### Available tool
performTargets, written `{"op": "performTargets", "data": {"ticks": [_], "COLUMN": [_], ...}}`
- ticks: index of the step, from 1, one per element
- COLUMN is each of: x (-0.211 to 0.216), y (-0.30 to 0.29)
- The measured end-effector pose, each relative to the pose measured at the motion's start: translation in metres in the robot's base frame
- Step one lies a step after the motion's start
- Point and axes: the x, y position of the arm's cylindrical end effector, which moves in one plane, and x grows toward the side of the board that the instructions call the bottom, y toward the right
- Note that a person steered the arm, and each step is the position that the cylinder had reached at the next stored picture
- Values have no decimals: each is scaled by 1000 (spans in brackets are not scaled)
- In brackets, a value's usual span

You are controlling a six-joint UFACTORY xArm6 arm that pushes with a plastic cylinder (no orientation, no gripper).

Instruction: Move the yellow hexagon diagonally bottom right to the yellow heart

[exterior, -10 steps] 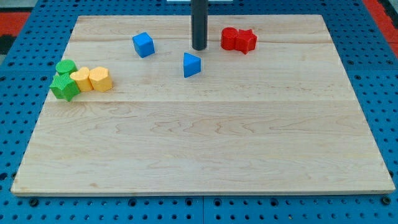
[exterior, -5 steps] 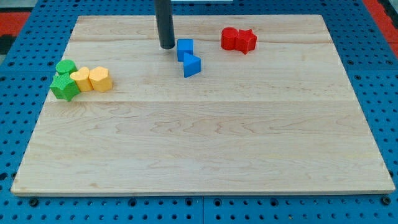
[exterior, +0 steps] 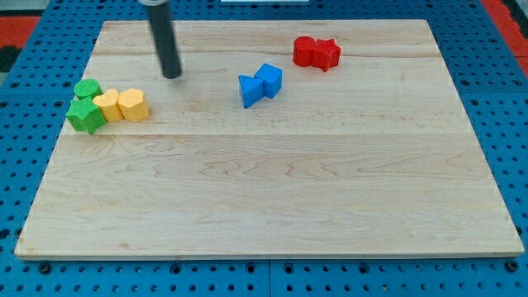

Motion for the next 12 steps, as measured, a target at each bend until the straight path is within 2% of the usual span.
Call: {"op": "performTargets", "data": {"ticks": [1,2,4,5,7,8,10,11,12], "x": [28,28,63,84,176,202,175,145,106], "y": [-37,-39,-33,-18,102,39,-44,-59,-46]}}
